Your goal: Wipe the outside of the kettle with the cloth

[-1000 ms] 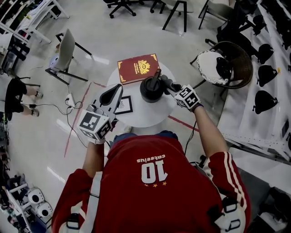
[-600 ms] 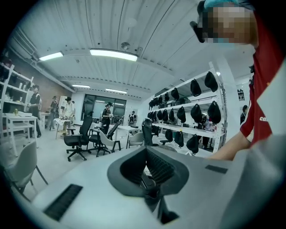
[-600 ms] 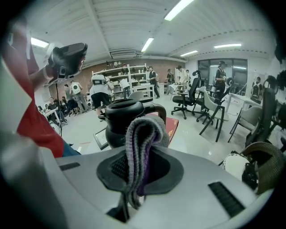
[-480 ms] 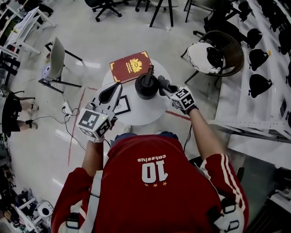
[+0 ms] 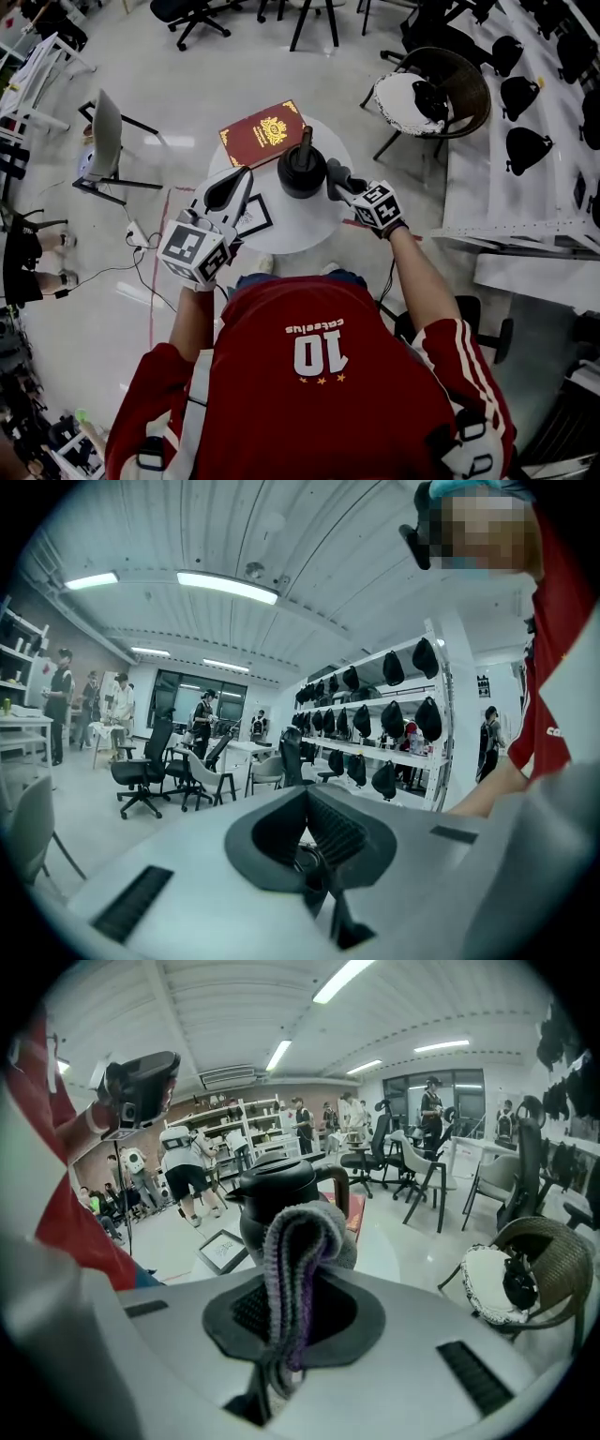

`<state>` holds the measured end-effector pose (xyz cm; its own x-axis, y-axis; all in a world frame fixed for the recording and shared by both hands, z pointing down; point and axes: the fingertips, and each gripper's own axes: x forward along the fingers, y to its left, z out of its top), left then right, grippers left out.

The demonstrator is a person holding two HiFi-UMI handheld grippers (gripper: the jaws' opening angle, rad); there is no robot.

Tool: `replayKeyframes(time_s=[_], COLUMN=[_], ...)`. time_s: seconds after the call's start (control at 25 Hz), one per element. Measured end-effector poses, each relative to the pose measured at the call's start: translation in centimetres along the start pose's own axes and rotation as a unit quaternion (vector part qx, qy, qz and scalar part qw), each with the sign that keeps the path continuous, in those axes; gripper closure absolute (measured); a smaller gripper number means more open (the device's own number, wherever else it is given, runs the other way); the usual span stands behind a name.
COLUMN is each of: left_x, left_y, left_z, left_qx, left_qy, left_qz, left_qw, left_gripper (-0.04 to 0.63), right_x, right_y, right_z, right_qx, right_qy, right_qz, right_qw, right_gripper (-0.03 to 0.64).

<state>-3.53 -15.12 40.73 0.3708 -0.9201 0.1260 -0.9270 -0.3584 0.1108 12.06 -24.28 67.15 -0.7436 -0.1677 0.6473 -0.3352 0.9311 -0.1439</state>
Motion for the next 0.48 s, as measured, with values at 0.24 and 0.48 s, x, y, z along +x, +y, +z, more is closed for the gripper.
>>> replayKeyframes(time_s=[0.24, 0.48], left_x=[-0.7, -1.4], left_y=[0.9, 2.1], left_z=[-0.1, -0.1], left_qx=[0.001, -0.001], left_qy=[0.001, -0.002], left_qz=[-0.021, -0.041], left_qw=[0.9998, 0.9991], left_gripper=[0.589, 0.588], right_x=[0.4, 1.1], right_y=[1.7, 3.6], right_z=[-0.3, -0.8], right_qx=[0.02, 0.039], right_qy=[0.002, 0.011], right_qz=[-0.011, -0.019], right_qw=[1.0, 0.999], right_gripper=[0.565, 0.565])
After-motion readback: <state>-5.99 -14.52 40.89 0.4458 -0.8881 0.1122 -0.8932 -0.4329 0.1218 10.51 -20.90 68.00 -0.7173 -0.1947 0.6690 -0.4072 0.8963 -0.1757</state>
